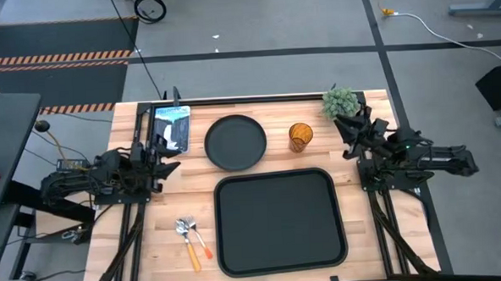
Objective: Pick and place plate/cup/fork/spoon on tray
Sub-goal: Put the brown cup on the top right of the serving tray
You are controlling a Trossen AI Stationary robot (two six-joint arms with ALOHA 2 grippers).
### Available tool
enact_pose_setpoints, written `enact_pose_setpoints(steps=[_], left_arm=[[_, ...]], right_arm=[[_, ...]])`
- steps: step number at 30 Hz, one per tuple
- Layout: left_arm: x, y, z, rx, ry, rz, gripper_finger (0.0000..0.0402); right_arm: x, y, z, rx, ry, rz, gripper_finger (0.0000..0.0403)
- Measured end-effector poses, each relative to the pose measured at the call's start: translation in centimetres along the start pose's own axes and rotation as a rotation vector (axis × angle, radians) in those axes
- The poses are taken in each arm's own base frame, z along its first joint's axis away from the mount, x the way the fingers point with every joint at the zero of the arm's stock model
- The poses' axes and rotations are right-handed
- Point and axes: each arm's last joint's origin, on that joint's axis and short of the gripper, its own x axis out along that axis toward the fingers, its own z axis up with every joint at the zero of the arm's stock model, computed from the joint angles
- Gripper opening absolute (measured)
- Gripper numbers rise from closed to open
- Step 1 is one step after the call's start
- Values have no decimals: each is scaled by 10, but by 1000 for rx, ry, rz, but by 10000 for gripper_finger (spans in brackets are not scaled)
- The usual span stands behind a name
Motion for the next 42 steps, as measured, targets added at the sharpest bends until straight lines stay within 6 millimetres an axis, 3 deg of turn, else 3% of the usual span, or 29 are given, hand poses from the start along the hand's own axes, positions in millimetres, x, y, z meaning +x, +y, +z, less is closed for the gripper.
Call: enact_pose_setpoints(steps=[9, 19, 29, 42], left_arm=[[0, 1, 3, 68, -34, 47, 172], [-3, 12, -4, 86, 31, 423, 172], [-3, 12, -3, 65, 10, 422, 172], [-3, 12, -4, 47, 15, 427, 172]], right_arm=[[9, 4, -12, -66, 91, 3, 103], [38, 3, -18, -70, 396, -157, 103], [66, -7, -17, -8, 840, -268, 103], [115, -34, -21, 33, 1167, -255, 111]])
